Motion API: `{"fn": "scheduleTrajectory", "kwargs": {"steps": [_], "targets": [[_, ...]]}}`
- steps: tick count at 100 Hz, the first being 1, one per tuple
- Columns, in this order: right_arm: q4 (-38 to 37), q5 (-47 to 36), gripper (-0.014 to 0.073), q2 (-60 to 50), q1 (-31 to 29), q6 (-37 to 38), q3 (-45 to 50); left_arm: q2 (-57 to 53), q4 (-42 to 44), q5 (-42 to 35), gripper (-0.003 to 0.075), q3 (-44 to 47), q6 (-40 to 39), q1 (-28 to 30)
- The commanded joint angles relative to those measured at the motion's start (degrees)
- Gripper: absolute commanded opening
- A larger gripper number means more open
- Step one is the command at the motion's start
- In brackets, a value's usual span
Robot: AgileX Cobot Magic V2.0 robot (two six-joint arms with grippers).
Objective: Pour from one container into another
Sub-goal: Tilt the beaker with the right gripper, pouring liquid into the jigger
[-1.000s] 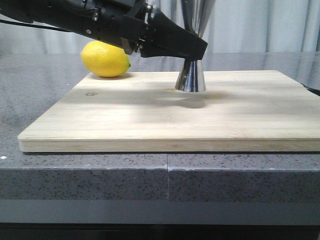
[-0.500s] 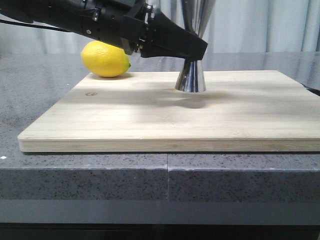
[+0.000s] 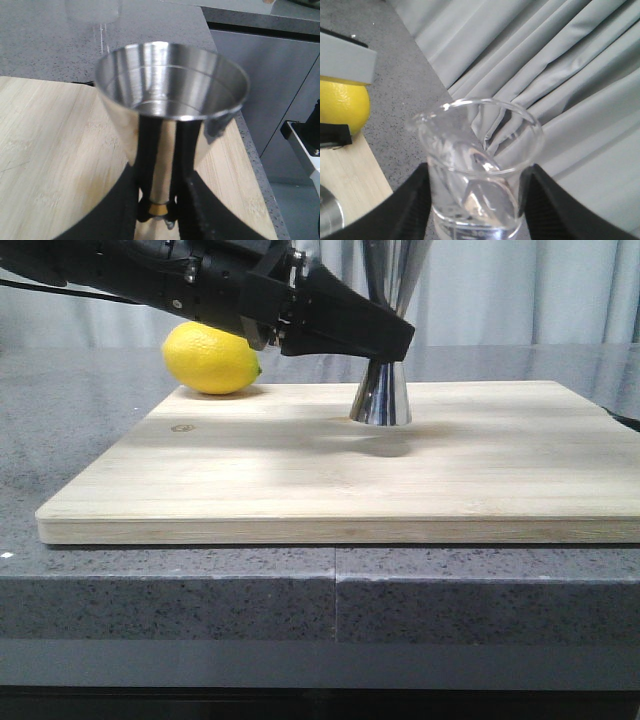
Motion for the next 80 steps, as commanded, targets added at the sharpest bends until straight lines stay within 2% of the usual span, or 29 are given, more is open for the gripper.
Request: {"fn": "scheduleTrajectory", "kwargs": {"steps": [1,80], "targets": [[-1.81,-3.00,0.0204,-1.76,-0.44,-0.38,-2.16,-3.64,-4.18,6.32,-0.0021,-1.77,-0.71,-0.42],[-4.79,-2.26,0.0204,-1.76,-0.44,-0.38,-2.16,-3.64,-4.18,5.62,-0.0021,-1.77,-0.71,-0.21]]}}
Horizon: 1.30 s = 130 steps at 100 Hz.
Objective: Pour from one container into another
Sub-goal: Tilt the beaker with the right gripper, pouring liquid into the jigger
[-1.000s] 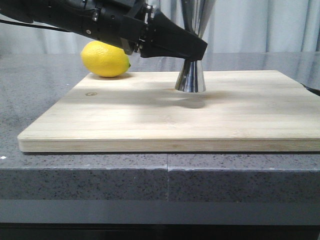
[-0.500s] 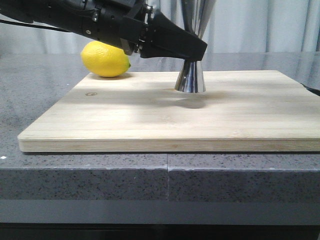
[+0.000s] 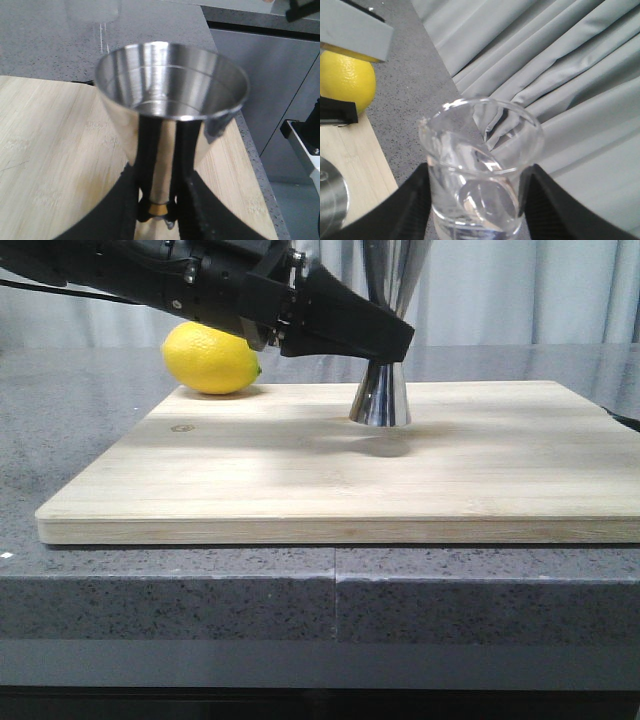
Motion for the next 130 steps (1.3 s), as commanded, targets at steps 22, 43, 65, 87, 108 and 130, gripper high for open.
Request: {"fn": "scheduleTrajectory", "kwargs": {"steps": [22,43,65,87,108,130], "targets": [[-2.18,-4.20,0.0204,-1.76,-0.44,-0.38,-2.16,-3.64,-4.40,4.76,-0.0021,-1.77,-0.60,-0.11],[-2.27,-4.20,0.0204,-1.76,-0.44,-0.38,-2.16,-3.64,-4.40,3.87,-0.0021,-1.77,-0.38,-0.11],[-2.55,-4.20,0.0204,-1.76,-0.44,-0.38,-2.16,-3.64,-4.80,2.67,-0.0021,-1.77,0.13,-0.11],[-3.41,-4.20,0.0204,-1.76,-0.44,-0.38,-2.16,-3.64,-5.58,2.00,-0.0021,-1.77,0.61,-0.11],[-3.99,-4.20,0.0204,-1.76,-0.44,-0.38,-2.16,-3.64,-5.58,1.10,-0.0021,-1.77,0.65,-0.11],[-4.62,-4.20,0.0204,-1.76,-0.44,-0.38,-2.16,-3.64,-5.58,-0.22,-0.0021,-1.77,0.65,-0.11]]}}
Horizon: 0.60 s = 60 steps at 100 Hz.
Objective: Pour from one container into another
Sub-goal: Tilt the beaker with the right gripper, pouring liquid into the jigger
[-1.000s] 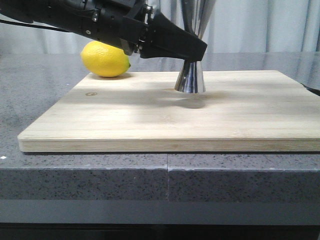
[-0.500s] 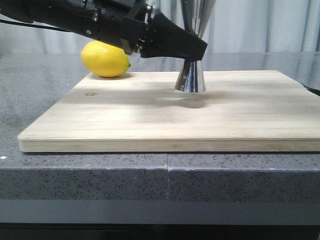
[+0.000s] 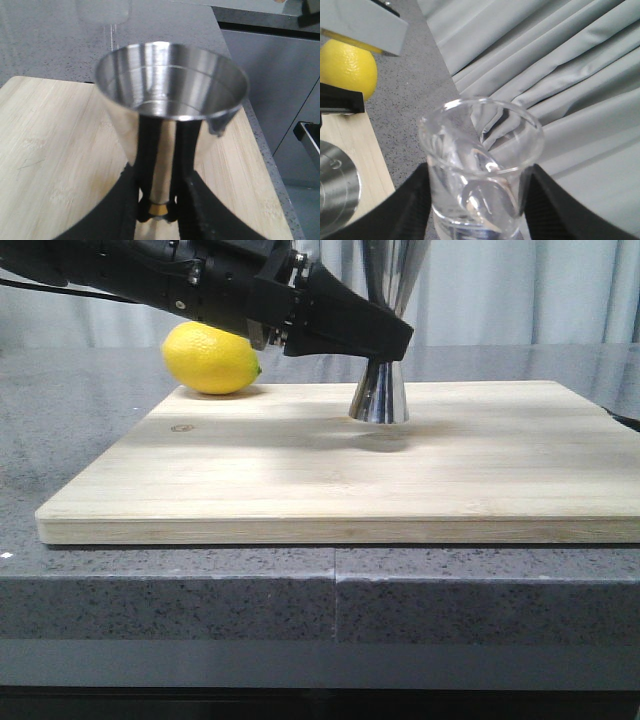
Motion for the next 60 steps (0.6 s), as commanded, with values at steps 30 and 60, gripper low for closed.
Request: {"fn": "scheduleTrajectory", "kwargs": {"steps": [30,60], "targets": [[-1.19,-4.08,0.0203,-1.76,-0.44,-0.38,-2.16,-3.64,-5.64,1.73,-0.0021,-1.77,0.28,-0.11],[-3.18,-3.70,0.0203,-1.76,-0.44,-0.38,-2.16,-3.64,-5.78,1.84,-0.0021,-1.77,0.28,-0.11]]}}
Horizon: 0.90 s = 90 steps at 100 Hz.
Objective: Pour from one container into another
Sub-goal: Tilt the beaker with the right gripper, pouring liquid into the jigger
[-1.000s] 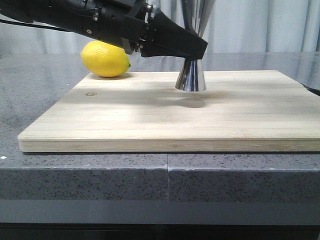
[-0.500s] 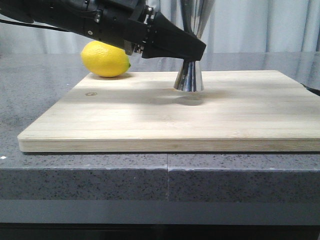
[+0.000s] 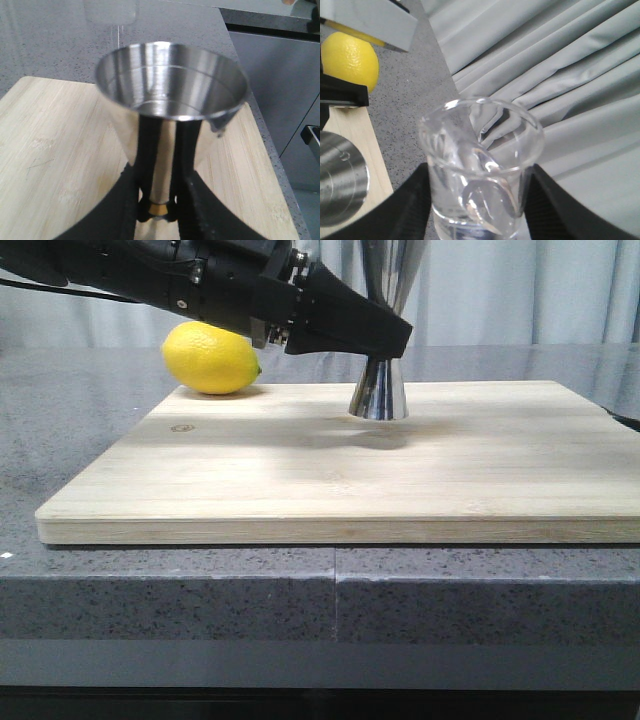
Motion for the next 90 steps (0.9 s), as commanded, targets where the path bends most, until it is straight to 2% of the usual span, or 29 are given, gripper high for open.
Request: {"fn": "scheduleTrajectory", "kwargs": {"steps": [1,90], "targets": [[-0.62,-3.70,0.0204,-1.76,-0.44,-0.38,-2.16,-3.64,-5.01,2.63,-0.0021,-1.77,0.17,-0.11],[-6.44,-1.83,0.0203,-1.76,-0.44,-0.38,-2.16,-3.64,-5.64,2.63,-0.0021,-1.77,0.24,-0.11]]}}
